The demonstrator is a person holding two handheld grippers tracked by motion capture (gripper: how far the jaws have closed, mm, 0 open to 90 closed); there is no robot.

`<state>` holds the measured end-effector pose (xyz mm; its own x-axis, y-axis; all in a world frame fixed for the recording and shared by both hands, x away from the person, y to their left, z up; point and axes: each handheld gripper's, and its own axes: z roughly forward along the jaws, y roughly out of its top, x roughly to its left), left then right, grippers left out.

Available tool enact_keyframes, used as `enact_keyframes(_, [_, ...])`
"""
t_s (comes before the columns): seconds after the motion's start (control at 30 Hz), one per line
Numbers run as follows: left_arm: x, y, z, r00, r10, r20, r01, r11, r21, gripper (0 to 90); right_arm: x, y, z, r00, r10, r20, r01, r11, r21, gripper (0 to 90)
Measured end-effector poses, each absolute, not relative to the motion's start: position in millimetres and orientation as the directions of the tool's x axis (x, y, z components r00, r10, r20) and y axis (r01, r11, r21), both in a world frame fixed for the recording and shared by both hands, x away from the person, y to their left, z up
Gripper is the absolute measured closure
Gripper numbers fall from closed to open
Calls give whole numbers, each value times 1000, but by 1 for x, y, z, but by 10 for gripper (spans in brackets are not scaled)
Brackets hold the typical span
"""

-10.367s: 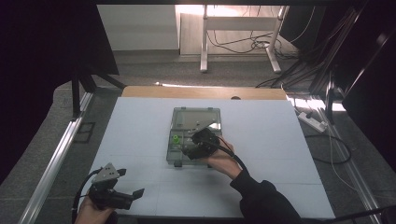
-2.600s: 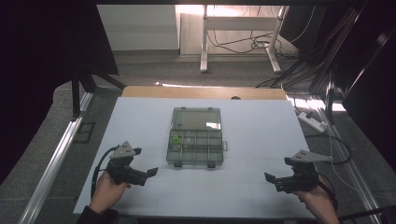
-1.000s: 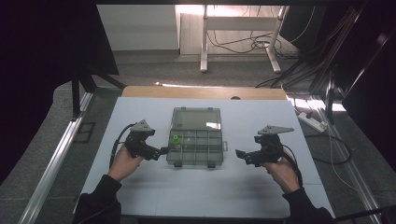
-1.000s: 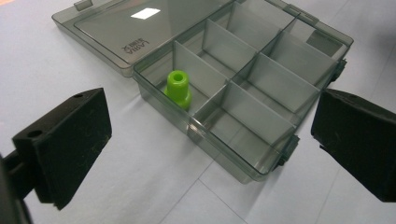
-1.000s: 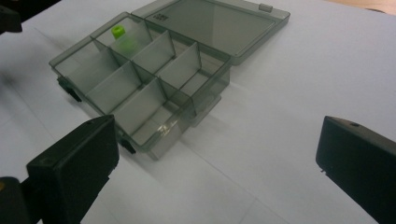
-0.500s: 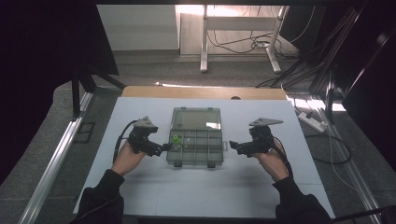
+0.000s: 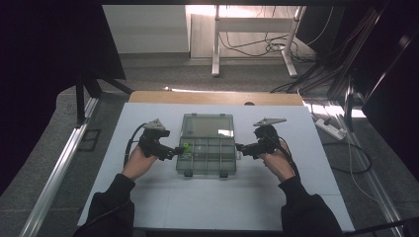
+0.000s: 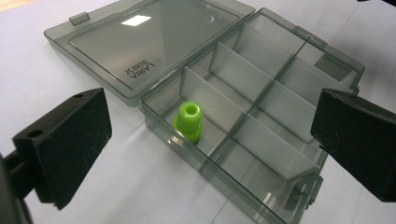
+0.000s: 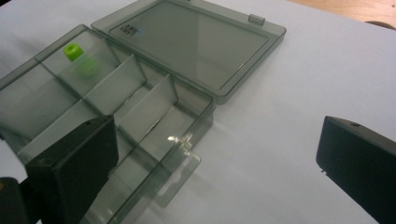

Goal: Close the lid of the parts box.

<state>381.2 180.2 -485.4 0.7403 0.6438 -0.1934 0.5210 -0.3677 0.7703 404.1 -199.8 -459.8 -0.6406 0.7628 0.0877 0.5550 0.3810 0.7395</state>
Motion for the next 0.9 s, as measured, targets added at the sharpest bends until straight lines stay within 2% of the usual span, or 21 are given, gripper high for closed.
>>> enact_keyframes(0.9, [406,167,-491,753,636,-169,507,-398,764,0,455,-162,-471,-564,823,69,648,389,655,0])
